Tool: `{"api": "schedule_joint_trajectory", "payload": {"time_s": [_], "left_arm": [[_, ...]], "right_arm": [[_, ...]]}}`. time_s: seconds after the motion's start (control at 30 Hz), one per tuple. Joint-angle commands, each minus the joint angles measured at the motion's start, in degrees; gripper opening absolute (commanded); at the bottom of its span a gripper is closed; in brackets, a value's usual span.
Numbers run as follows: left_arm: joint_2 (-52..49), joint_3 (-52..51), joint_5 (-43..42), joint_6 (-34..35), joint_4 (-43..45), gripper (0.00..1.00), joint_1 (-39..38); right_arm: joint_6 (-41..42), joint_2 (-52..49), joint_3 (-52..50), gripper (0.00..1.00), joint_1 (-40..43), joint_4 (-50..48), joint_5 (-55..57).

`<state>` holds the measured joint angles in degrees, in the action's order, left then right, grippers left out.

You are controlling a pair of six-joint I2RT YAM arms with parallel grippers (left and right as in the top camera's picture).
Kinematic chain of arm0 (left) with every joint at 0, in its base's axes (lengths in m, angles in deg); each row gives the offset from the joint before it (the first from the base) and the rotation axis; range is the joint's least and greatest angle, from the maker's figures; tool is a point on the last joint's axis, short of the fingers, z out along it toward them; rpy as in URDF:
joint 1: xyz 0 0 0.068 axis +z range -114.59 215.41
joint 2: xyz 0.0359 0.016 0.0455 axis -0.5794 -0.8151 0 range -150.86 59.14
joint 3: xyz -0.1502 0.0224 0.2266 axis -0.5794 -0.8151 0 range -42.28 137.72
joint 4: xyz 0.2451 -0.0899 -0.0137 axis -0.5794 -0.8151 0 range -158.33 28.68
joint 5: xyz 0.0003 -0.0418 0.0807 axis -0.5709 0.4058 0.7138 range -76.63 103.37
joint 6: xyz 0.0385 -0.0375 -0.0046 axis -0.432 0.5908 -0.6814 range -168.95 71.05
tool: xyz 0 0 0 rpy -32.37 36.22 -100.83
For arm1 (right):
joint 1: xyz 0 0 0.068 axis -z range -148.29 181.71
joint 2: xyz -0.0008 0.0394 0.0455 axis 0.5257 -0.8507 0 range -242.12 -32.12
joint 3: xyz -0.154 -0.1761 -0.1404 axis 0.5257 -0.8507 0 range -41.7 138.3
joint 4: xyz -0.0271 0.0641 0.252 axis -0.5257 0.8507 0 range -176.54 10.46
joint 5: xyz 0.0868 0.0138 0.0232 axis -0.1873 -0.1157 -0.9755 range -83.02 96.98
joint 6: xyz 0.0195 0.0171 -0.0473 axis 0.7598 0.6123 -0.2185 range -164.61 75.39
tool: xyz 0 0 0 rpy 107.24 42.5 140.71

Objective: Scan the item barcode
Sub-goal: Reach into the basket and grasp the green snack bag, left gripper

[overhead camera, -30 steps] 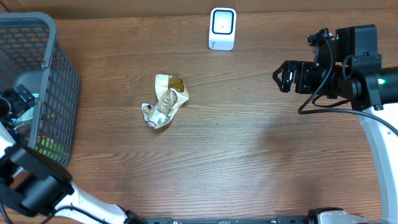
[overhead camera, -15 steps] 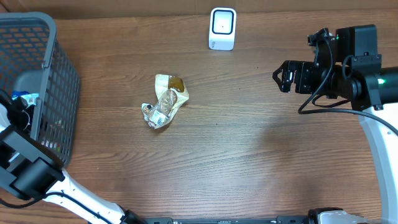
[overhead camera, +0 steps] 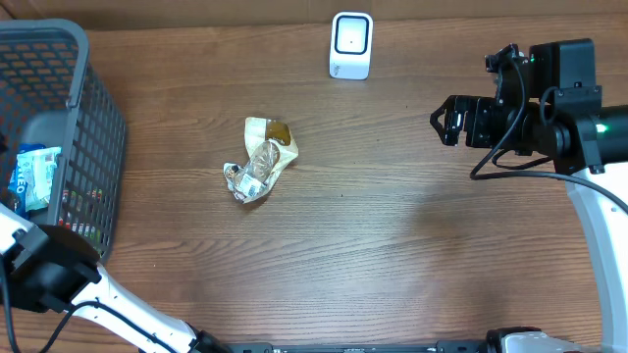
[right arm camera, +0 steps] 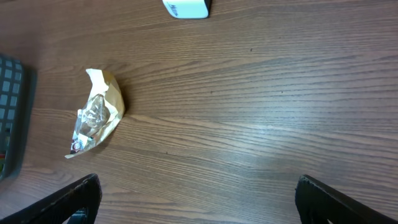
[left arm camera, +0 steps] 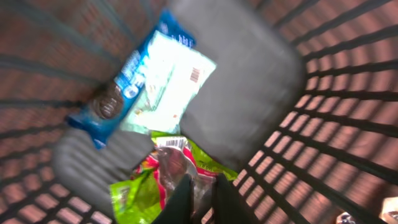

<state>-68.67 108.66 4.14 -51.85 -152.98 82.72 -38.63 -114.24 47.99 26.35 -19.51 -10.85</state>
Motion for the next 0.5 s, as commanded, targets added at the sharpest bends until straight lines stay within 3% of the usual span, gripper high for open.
{"api": "schedule_joint_trajectory", "payload": {"time_s": [0.0, 0.07, 0.27, 0.47], "left_arm": [[1.3, 4.8, -0.5, 0.3, -3.5, 0.59, -0.5], [0.9, 2.8, 1.2, 0.3, -5.2, 0.98, -0.5], [0.8, -16.2, 2.4, 0.3, -2.3, 1.0, -0.5], [0.8, -38.0, 4.8, 0.0, 11.9, 1.0, -0.5]], "right_arm": [[-0.2, 0.7, 1.1, 1.0, -0.2, -0.3, -0.5], [-0.2, 0.7, 1.1, 1.0, -0.2, -0.6, -0.5], [-0.2, 0.7, 1.1, 1.0, -0.2, -2.0, -0.5], [-0.2, 0.7, 1.1, 1.0, -0.2, -2.1, -0.5]]}}
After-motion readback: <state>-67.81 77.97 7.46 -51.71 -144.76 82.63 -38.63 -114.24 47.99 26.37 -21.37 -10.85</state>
